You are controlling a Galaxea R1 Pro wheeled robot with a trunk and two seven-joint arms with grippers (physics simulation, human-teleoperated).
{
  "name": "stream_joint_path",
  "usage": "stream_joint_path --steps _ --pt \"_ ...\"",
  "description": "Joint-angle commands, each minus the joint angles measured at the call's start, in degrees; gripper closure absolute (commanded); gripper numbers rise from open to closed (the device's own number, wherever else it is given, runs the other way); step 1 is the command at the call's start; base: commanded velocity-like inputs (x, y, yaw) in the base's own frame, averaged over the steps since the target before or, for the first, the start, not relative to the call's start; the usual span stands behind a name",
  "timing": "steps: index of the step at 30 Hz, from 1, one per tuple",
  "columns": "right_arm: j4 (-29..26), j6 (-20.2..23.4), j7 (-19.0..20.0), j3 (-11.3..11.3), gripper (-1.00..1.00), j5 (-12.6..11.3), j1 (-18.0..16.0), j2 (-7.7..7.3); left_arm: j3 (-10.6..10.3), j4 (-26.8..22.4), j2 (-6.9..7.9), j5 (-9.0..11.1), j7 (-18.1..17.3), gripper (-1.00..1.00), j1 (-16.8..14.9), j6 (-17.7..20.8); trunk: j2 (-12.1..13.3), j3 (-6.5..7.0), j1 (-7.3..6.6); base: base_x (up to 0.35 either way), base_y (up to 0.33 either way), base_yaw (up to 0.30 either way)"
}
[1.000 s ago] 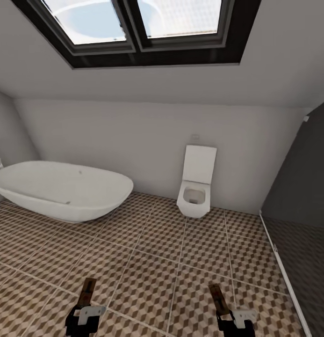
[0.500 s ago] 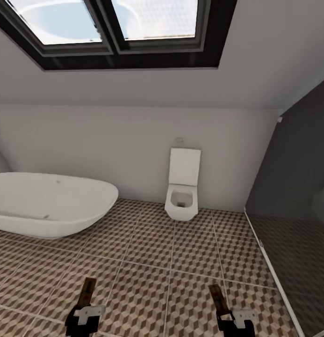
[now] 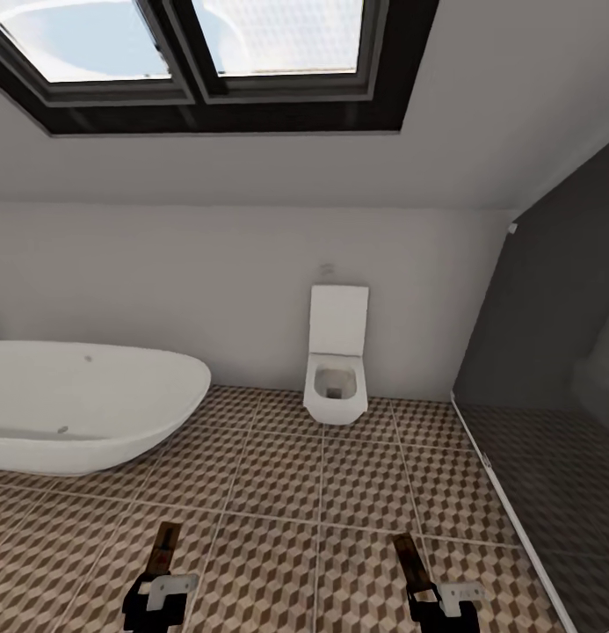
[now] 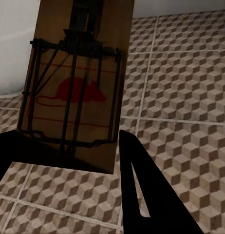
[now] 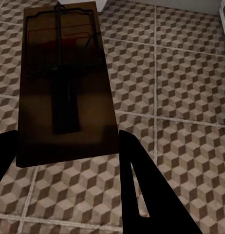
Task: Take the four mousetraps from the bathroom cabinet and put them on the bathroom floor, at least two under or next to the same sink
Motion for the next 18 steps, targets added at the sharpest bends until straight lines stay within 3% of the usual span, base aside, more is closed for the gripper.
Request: stream_joint_path --steps 1,11,18 --pt "0.03 -0.15 -0.22 0.24 1.0 -0.14 -0.05 -0.04 -0.32 0.17 -0.06 -0.57 0.78 1.0 -0.07 -0.04 -0.12 -0.12 0.04 0.016 0.009 -0.007" --pt "0.03 -0.15 -0.22 0.24 1.0 -0.14 -0.05 -0.04 -0.33 0.17 -0.1 -0.57 0.72 1.0 -0.07 1.43 -0.12 -0.08 0.04 0.003 0.002 -0.008" --pt "0.03 -0.15 -0.22 0.24 1.0 -0.14 -0.05 -0.04 -0.35 0.17 -0.07 -0.57 0.71 1.0 -0.07 1.7 -0.12 0.29 0.04 0.0 0.0 -0.112"
